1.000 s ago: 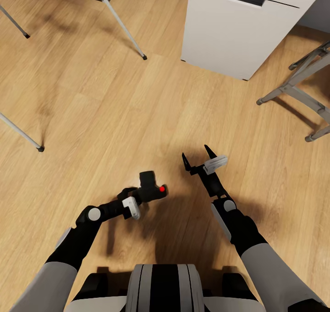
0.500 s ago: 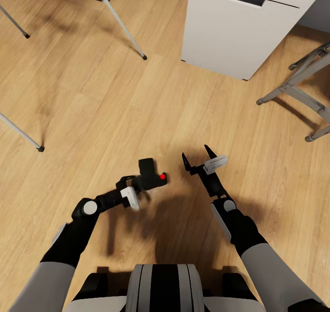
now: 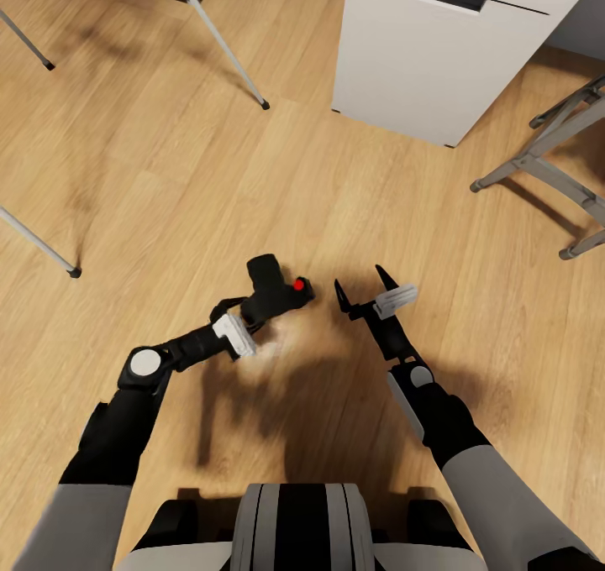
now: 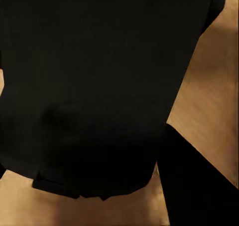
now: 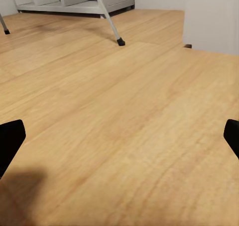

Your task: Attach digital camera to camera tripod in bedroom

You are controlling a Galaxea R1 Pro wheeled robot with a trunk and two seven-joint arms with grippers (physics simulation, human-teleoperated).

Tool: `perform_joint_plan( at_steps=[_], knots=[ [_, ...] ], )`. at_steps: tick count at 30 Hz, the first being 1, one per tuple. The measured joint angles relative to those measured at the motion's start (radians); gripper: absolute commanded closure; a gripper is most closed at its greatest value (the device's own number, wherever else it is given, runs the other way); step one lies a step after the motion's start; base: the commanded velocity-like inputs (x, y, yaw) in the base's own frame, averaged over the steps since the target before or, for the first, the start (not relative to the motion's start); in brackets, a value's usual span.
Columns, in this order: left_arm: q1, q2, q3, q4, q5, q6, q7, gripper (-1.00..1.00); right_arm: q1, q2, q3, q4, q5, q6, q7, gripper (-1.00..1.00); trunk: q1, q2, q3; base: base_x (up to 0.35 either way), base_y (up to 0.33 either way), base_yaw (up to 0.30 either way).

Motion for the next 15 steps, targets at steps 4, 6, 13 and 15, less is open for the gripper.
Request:
perform_joint_plan(
  at_steps=[4,6,13,15],
  knots=[
    [0.001,0.002,0.013,-0.050,0.143,0.064,-0.012,1.00,0.000,-0.001,-0.001,0.000,0.000,-0.001,0.000,-1.00,0.000,0.000,0.000,0.000,0.000,0.000],
    [0.001,0.002,0.021,-0.080,0.180,0.110,-0.014,1.00,0.000,-0.001,-0.005,0.000,0.000,-0.002,-0.001,-1.00,0.000,0.000,0.000,0.000,0.000,0.000],
    [0.002,0.005,0.035,-0.162,0.216,0.382,-0.026,1.00,0.000,-0.002,-0.035,0.000,-0.001,-0.001,-0.001,-1.00,0.000,0.000,0.000,0.000,0.000,0.000],
    [0.002,0.006,0.037,-0.168,0.218,0.436,-0.036,1.00,0.000,-0.002,-0.038,0.000,-0.001,-0.001,-0.001,-1.00,0.000,0.000,0.000,0.000,0.000,0.000]
  ],
)
